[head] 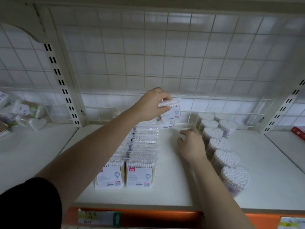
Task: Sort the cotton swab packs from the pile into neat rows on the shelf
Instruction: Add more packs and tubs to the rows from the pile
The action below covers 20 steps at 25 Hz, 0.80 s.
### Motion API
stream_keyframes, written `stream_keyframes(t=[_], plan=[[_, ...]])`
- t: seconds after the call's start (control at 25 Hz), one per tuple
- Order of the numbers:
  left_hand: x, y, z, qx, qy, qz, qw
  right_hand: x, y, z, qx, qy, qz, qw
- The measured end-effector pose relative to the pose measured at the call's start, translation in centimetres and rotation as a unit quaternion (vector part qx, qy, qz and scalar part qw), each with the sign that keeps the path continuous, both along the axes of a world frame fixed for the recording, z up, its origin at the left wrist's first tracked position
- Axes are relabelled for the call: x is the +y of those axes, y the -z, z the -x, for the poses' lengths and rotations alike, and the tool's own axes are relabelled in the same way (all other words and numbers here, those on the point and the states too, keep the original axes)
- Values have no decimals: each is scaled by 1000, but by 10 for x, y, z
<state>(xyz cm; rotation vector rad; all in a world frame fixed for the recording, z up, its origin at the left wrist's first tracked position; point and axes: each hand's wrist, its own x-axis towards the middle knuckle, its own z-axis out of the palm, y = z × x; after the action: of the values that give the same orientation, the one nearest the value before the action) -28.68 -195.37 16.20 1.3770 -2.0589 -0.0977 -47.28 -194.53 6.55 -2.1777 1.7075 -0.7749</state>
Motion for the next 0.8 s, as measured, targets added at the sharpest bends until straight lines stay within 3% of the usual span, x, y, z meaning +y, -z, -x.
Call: stream_keyframes(t=[0.28, 0.48, 0.8], plan=[[-23, 16, 8, -83, -18, -104, 991, 3, 20, -1, 62, -14, -22, 998], [-35, 27, 17, -210, -71, -133, 966, -3, 29, -1, 54, -12, -21, 998], [-44, 23, 18, -191, -102, -117, 969, -2, 27, -1, 46, -13, -22, 999]])
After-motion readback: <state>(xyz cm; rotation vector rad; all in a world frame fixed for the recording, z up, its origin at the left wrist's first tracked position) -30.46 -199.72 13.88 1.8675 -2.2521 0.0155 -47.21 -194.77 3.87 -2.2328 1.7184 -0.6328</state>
